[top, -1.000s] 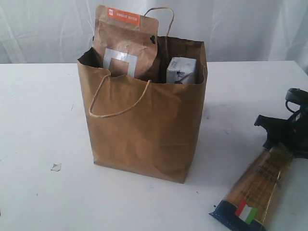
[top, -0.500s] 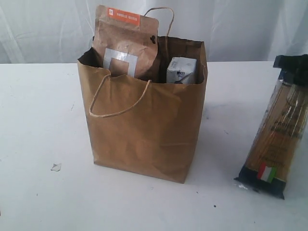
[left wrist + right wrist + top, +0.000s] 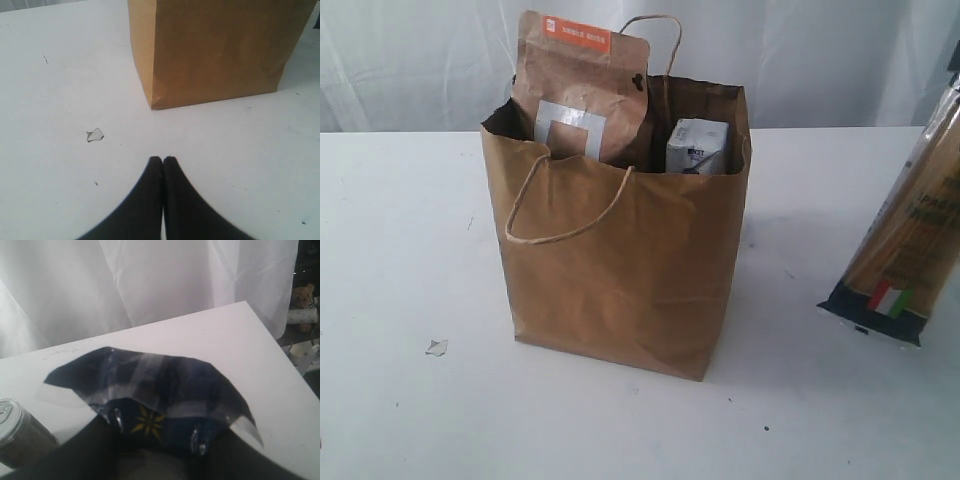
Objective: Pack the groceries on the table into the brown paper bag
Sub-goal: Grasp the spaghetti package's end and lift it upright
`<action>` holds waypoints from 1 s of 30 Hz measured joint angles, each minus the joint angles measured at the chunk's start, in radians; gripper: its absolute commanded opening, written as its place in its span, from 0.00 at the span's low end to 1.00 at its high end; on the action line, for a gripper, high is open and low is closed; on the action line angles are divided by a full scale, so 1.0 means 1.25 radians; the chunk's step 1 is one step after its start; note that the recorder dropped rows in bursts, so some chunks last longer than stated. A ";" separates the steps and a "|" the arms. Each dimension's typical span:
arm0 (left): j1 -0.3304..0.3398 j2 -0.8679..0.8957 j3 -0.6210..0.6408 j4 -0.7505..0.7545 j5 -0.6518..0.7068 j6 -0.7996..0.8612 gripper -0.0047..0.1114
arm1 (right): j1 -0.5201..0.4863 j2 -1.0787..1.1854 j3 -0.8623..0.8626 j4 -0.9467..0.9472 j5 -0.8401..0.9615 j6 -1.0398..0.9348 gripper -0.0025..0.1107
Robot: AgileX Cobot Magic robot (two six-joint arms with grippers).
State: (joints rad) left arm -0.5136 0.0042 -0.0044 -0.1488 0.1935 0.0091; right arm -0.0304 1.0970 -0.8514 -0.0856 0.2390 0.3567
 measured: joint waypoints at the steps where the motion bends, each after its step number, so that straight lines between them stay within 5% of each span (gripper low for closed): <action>1: 0.000 0.000 0.000 0.000 0.000 0.000 0.04 | 0.000 -0.008 0.001 0.000 0.009 0.000 0.02; 25: 0.000 0.000 0.000 0.000 0.000 0.000 0.04 | 0.001 -0.143 -0.004 0.018 -0.008 -0.035 0.02; 30: 0.000 0.000 0.000 0.000 0.000 0.000 0.04 | 0.052 -0.146 -0.061 0.020 -0.008 -0.094 0.02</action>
State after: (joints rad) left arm -0.5136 0.0042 -0.0044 -0.1488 0.1935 0.0091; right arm 0.0351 0.9146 -0.9271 -0.0601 0.2291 0.2398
